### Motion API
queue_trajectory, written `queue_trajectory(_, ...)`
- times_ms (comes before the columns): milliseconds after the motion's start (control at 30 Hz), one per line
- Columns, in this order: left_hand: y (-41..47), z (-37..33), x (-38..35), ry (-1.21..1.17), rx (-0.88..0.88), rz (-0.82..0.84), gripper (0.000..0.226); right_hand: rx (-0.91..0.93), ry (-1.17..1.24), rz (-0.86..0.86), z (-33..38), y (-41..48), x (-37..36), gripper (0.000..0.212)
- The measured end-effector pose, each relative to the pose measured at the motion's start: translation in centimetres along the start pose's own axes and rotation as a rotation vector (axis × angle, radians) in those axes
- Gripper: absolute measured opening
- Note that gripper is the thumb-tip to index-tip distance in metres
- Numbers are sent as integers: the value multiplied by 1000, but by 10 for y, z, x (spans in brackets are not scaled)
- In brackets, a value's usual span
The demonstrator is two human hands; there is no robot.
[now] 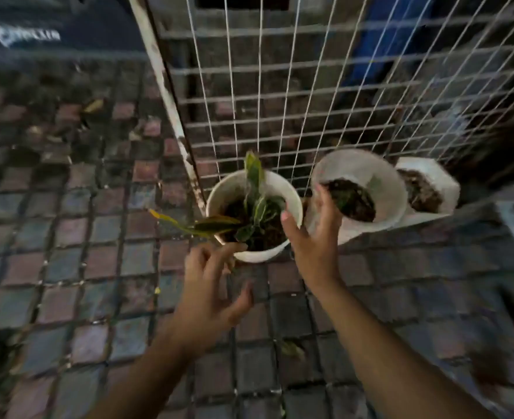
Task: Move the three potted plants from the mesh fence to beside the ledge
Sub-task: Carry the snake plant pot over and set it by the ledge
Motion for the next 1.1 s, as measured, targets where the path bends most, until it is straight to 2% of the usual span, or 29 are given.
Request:
queue_trajectory(67, -8, 38, -24, 81, 87, 21, 59, -76, 90, -21, -41, -14, -26, 71)
queue_trajectory(133, -11, 80, -48, 96, 193, 23, 71, -149, 167, 26, -84, -27, -48, 82)
queue_trajectory(233, -4, 122, -73, 18, 220, -33, 80, -120, 270, 4, -128, -31, -68, 87)
queue_trajectory(333, 18, 150, -85, -8, 92, -90, 60, -67, 418, -48, -152, -21, -81, 92)
queue_trajectory(433, 27, 168, -94, -115, -42, -224, 39, -74, 528, 6, -173, -19, -91, 102)
queue_trajectory(500, 29, 174, -99, -227, -61, -268, 31, -44, 521, 48, -184, -19, -96, 111)
queue_trajectory(600, 34, 174, -98, -236, -60, -262, 26, 30, 493, 160, -193, -19, -104, 122)
queue_trajectory(733, 40, 168, -89, -164, -32, -252, 29, -26, 471, 214, -191, -19, -103, 140)
queue_trajectory(867, 35, 176, -70, -284, 9, -201, 29, -49, 424, 173, -197, -30, -103, 141)
queue_trajectory(1033, 35, 195, -41, -468, -16, -48, 32, -66, 349, 52, -203, -64, -111, 118)
queue_trajectory(1100, 37, 193, -39, -511, -9, -55, 21, -76, 359, -6, -198, -69, -111, 116)
Point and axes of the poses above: each hand's wrist, its own y-axis towards the middle knuckle, its own x-axis out of the back of the hand, z = x × y, the point moved 1 cm from there along y, towards the middle knuckle, and after that the axes turned 6 degrees about -y, right-handed, at the moved point
